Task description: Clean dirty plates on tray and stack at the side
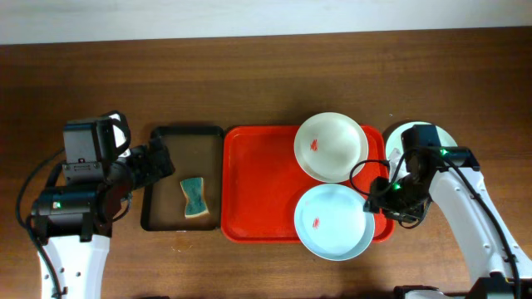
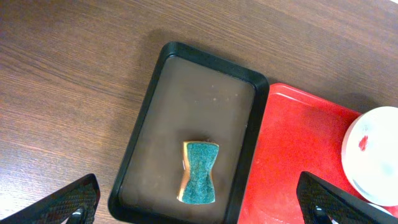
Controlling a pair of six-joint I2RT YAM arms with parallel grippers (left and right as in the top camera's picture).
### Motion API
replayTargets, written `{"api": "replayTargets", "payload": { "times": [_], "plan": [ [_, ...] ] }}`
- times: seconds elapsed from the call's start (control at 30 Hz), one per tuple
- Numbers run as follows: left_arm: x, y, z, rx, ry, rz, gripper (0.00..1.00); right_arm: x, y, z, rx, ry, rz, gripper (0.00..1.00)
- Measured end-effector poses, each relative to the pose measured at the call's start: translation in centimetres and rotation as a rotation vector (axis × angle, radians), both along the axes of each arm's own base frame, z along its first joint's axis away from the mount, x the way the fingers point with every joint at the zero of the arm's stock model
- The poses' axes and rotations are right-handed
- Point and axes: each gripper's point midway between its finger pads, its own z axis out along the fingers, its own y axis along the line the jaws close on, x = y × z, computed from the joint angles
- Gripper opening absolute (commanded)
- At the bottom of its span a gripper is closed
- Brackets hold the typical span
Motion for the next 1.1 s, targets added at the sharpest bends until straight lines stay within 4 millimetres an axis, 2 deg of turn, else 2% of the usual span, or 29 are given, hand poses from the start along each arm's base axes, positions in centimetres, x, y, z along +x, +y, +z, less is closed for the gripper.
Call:
{"api": "replayTargets", "payload": {
  "times": [0.07, 0.17, 0.23, 0.33, 0.4, 0.67, 0.77, 0.93, 1.1],
  "plan": [
    [0.0, 0.0, 0.0, 0.000, 0.000, 0.000, 0.99, -0.3, -0.2, -0.3, -0.017, 0.019, -0.034, 0.40],
    [0.0, 0.0, 0.0, 0.000, 0.000, 0.000, 0.99, -1.3, -1.0, -1.9, -0.069, 0.063, -0.102, 0.33],
    [0.0, 0.0, 0.0, 0.000, 0.000, 0.000, 0.99, -2.1, -1.0, -3.2, -0.071, 0.084, -0.124, 0.32],
    [0.0, 0.0, 0.0, 0.000, 0.000, 0.000, 0.99, -3.0, -0.9, -4.7, -0.070, 0.101, -0.137, 0.23],
    [0.0, 0.0, 0.0, 0.000, 0.000, 0.000, 0.99, -3.6, -0.7, -5.6, -0.061, 0.112, -0.141, 0.20],
    [0.0, 0.0, 0.0, 0.000, 0.000, 0.000, 0.99, -3.5, -0.2, -5.8, -0.030, 0.106, -0.144, 0.04],
    [0.0, 0.0, 0.0, 0.000, 0.000, 0.000, 0.99, -4.0, 0.6, -5.9, 0.018, 0.122, -0.146, 0.04],
    [0.0, 0.0, 0.0, 0.000, 0.000, 0.000, 0.99, -3.4, 2.3, -5.7, 0.106, 0.097, -0.136, 0.04],
    [0.0, 0.0, 0.0, 0.000, 0.000, 0.000, 0.99, -1.0, 6.9, -5.3, 0.202, -0.023, -0.040, 0.04]
  ]
}}
